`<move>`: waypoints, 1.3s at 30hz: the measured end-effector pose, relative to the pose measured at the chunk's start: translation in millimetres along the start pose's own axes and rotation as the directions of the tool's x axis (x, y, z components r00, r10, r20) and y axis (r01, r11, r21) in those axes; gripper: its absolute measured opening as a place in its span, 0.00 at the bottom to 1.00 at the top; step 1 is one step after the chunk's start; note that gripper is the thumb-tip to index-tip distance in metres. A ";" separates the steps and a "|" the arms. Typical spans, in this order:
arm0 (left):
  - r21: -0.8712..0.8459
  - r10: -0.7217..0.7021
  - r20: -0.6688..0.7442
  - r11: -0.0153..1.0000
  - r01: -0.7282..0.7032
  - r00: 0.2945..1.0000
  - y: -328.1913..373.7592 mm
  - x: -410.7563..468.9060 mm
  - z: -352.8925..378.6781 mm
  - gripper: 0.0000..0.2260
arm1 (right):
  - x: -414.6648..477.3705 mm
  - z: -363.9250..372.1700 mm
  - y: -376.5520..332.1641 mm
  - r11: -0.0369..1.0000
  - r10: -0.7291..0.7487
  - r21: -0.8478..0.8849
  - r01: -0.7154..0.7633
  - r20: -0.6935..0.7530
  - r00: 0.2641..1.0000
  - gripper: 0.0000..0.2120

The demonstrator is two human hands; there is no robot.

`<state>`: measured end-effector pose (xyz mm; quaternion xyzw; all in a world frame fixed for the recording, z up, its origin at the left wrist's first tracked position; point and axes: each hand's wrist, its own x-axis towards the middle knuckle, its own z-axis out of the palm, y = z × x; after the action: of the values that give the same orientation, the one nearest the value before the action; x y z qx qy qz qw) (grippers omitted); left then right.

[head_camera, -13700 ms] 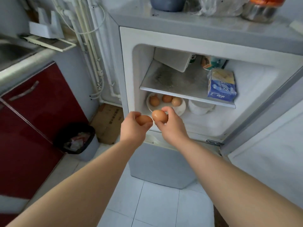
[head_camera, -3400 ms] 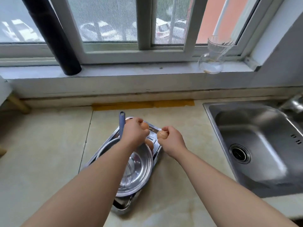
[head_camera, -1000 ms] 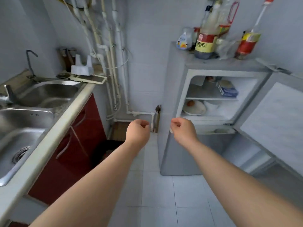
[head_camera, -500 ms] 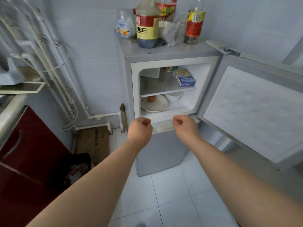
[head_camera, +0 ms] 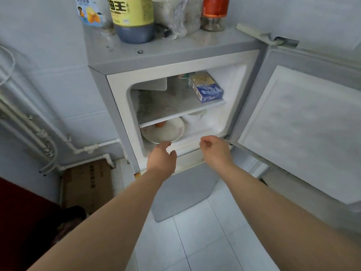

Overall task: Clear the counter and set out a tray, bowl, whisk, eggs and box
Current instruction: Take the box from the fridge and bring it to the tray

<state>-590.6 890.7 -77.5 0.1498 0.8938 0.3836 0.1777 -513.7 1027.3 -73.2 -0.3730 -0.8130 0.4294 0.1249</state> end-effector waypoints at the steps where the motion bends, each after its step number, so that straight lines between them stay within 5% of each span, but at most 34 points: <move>1: 0.016 0.007 -0.004 1.000 -0.006 1.000 -1.0 8.7 4.1 0.19 | 7.7 3.0 3.2 1.000 0.002 0.003 -0.002 0.002 1.000 0.15; 18: 0.330 0.053 -0.123 0.944 -0.009 0.991 -21.7 187.3 64.3 0.21 | 162.6 71.9 51.4 0.986 -0.155 0.066 0.151 0.064 0.986 0.17; 24: 0.579 0.029 -0.140 0.813 0.058 0.990 -23.9 226.2 73.9 0.24 | 193.0 83.2 58.8 0.978 -0.172 0.128 0.163 0.064 0.983 0.17; 30: 0.589 0.024 -0.177 0.804 0.087 0.984 -26.8 236.4 83.6 0.23 | 205.1 88.0 61.4 0.977 -0.184 0.124 0.174 0.073 0.980 0.17; 39: 0.281 -0.027 -0.198 0.956 0.083 0.980 -10.2 197.3 83.5 0.19 | 184.1 68.2 56.1 0.985 -0.137 0.116 0.125 0.106 0.985 0.17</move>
<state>-731.7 1016.5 -178.7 0.1112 0.9569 0.2569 0.0777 -648.5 1137.2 -180.1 -0.2864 -0.8169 0.4844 0.1267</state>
